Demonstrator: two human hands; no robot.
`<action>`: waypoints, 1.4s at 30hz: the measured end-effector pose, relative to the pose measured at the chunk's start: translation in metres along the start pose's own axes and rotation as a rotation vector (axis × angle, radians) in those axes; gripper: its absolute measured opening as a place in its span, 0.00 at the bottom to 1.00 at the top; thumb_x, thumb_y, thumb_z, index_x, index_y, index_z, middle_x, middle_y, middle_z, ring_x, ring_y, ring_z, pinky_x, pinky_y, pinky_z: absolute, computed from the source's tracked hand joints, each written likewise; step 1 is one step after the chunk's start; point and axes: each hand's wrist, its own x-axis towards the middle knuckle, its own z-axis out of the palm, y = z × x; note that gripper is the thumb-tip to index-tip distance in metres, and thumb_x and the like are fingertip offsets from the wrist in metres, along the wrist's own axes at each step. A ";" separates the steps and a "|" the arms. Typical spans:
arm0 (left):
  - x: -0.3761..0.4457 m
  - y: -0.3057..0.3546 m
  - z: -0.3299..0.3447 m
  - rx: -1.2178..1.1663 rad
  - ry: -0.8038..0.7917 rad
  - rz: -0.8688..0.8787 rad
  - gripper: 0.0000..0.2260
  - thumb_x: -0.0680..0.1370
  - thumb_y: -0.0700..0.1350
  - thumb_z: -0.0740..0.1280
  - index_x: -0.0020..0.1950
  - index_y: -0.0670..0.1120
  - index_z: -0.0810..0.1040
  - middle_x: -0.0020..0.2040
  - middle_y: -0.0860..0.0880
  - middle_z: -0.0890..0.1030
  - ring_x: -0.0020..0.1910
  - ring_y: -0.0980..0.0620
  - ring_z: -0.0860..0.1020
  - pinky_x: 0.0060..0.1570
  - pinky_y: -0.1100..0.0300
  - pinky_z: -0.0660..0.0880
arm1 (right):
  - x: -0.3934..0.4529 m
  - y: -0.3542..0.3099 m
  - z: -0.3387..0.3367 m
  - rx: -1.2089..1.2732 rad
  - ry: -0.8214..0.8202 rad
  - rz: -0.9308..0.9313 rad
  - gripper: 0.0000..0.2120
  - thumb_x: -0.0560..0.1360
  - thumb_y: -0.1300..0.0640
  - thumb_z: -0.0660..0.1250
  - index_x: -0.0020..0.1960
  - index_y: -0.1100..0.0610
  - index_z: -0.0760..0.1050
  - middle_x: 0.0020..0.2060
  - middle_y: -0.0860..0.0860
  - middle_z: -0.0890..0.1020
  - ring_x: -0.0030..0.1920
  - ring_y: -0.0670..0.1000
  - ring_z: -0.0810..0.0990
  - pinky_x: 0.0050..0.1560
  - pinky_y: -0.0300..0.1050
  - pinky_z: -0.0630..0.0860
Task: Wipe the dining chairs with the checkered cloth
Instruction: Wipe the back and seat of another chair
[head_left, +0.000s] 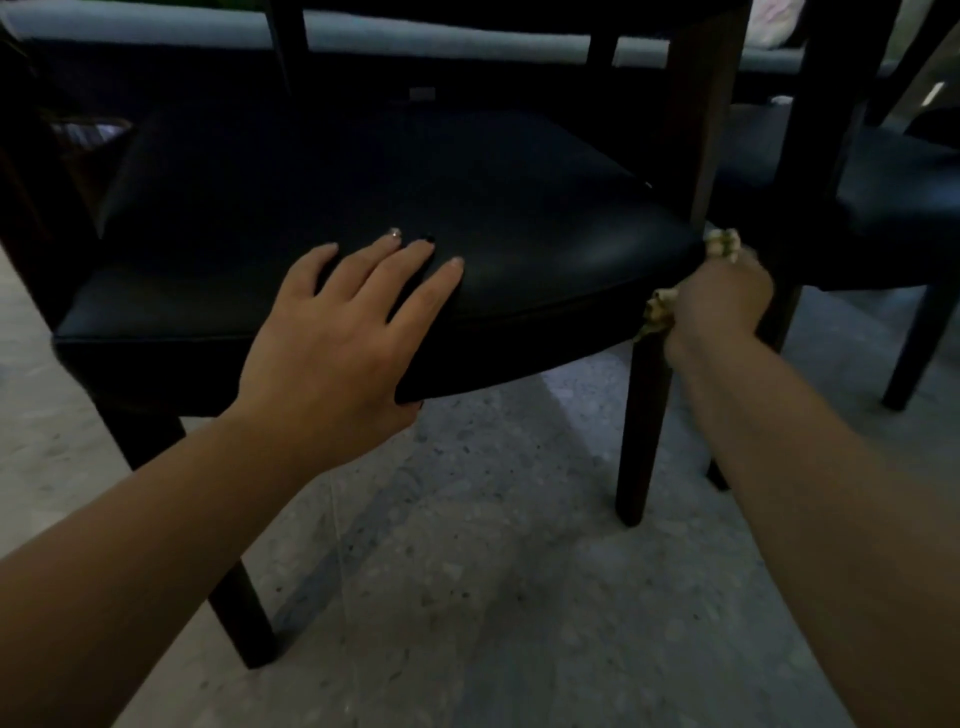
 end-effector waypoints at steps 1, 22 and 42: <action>0.000 0.000 0.000 -0.004 0.003 0.002 0.42 0.67 0.56 0.74 0.76 0.44 0.62 0.73 0.40 0.67 0.72 0.39 0.65 0.68 0.38 0.63 | -0.010 0.004 0.002 -0.048 0.007 -0.030 0.15 0.80 0.62 0.53 0.58 0.55 0.77 0.43 0.47 0.79 0.42 0.46 0.78 0.41 0.35 0.75; -0.008 -0.054 -0.028 -0.502 0.013 0.107 0.26 0.74 0.54 0.62 0.71 0.47 0.71 0.68 0.48 0.75 0.67 0.53 0.72 0.67 0.57 0.69 | -0.156 0.060 -0.034 -0.281 -0.460 -0.562 0.26 0.78 0.67 0.56 0.75 0.59 0.60 0.65 0.28 0.67 0.65 0.31 0.65 0.60 0.35 0.48; -0.047 -0.112 -0.006 -0.583 0.262 -0.389 0.18 0.78 0.43 0.57 0.65 0.43 0.78 0.63 0.48 0.78 0.66 0.60 0.72 0.69 0.67 0.65 | -0.198 0.056 0.095 -0.928 -1.107 -2.528 0.18 0.79 0.62 0.53 0.65 0.61 0.75 0.61 0.54 0.80 0.62 0.54 0.77 0.65 0.48 0.70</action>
